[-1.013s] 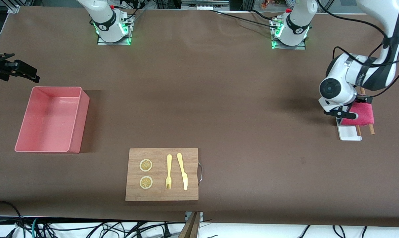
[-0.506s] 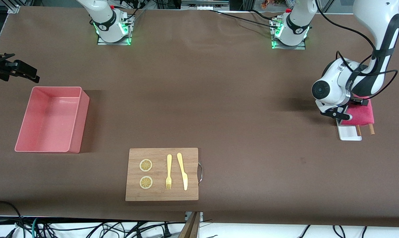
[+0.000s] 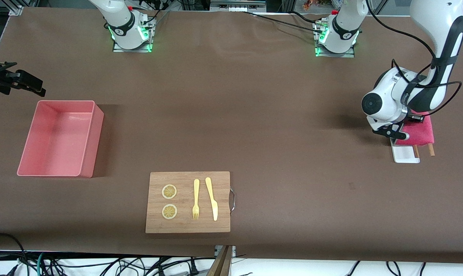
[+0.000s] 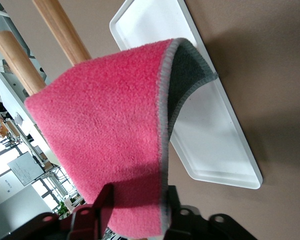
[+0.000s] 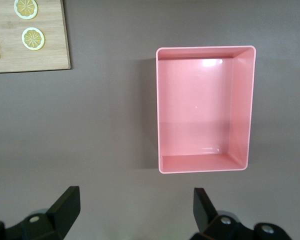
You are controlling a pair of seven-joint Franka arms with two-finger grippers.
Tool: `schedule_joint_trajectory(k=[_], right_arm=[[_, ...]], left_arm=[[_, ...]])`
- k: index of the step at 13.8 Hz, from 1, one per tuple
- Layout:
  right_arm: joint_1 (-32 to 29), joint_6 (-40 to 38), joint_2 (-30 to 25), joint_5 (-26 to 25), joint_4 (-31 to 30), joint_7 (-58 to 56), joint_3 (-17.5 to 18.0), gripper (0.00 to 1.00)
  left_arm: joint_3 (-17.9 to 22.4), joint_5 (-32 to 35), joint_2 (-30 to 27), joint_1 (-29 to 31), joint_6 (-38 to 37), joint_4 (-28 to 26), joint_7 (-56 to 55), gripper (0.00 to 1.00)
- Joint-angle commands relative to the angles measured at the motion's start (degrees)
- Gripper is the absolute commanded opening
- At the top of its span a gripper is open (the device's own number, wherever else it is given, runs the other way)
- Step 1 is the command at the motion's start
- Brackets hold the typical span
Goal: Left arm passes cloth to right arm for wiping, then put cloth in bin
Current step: 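Lower the left gripper and grasp the pink cloth's edge, then lift the cloth with the left gripper while the right gripper approaches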
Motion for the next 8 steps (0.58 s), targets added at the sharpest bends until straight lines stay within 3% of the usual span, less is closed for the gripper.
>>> schedule_joint_trajectory(k=[1, 8], right_arm=[[-0.5, 0.5, 0.6, 0.9, 1.0, -0.9, 0.2, 1.00], [-0.5, 0.6, 0.9, 0.8, 1.0, -0.7, 0.2, 1.00]], left_arm=[[-0.5, 1.5, -1.1, 0.3, -1.1, -0.2, 0.9, 0.40], [-0.6, 0.5, -1.1, 0.3, -1.0, 0.1, 0.9, 0.22]])
